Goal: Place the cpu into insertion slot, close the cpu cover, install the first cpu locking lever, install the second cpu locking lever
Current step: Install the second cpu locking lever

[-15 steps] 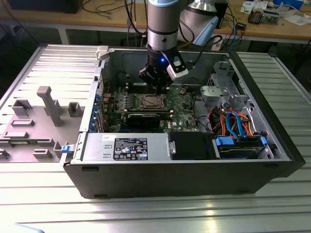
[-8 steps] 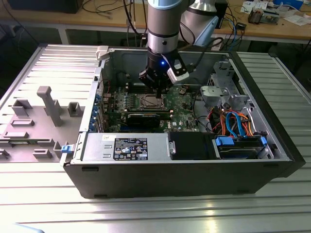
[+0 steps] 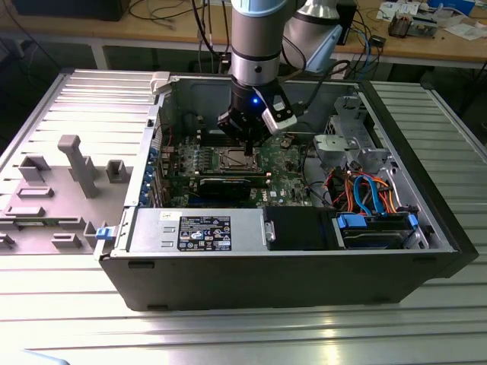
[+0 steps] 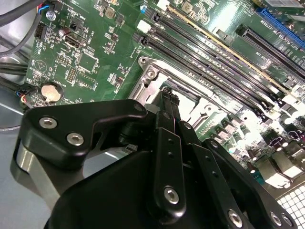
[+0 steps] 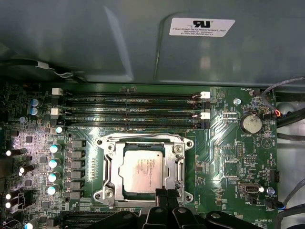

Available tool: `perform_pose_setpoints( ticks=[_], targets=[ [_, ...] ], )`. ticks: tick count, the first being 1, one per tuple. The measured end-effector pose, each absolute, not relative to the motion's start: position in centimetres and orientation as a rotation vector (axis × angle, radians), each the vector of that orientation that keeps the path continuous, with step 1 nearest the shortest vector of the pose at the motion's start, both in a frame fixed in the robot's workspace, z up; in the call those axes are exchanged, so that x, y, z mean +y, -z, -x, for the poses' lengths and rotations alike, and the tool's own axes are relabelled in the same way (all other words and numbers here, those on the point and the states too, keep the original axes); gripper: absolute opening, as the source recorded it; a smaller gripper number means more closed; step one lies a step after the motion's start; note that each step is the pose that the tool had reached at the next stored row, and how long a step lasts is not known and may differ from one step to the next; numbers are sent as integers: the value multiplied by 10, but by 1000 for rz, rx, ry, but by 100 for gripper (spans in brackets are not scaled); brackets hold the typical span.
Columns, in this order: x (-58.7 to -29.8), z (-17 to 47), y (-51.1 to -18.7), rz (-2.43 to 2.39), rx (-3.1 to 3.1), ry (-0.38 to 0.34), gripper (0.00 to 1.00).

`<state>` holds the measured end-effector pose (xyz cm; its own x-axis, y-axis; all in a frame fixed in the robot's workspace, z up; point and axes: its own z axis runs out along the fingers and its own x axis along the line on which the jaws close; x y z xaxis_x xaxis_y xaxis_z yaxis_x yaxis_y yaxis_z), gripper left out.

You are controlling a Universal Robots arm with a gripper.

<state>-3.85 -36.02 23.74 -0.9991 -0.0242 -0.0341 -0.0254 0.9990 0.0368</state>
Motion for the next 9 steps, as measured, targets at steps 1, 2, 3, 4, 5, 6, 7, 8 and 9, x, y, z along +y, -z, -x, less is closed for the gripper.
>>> perform_pose_setpoints(
  ticks=[1,2,3,4,5,6,7,8,9],
  targets=[
    [-360,38,-237,39,3107,-58,11],
    [-360,38,-237,39,3107,-58,11],
    [-360,38,-237,39,3107,-58,11],
    [-360,38,-237,39,3107,-58,11],
    [-360,38,-237,39,3107,-58,11],
    [-360,38,-237,39,3107,-58,11],
    [-360,38,-237,38,3107,-58,11],
    [-360,38,-237,39,3107,-58,11],
    [-361,38,-238,39,3109,-59,11]
  ],
)
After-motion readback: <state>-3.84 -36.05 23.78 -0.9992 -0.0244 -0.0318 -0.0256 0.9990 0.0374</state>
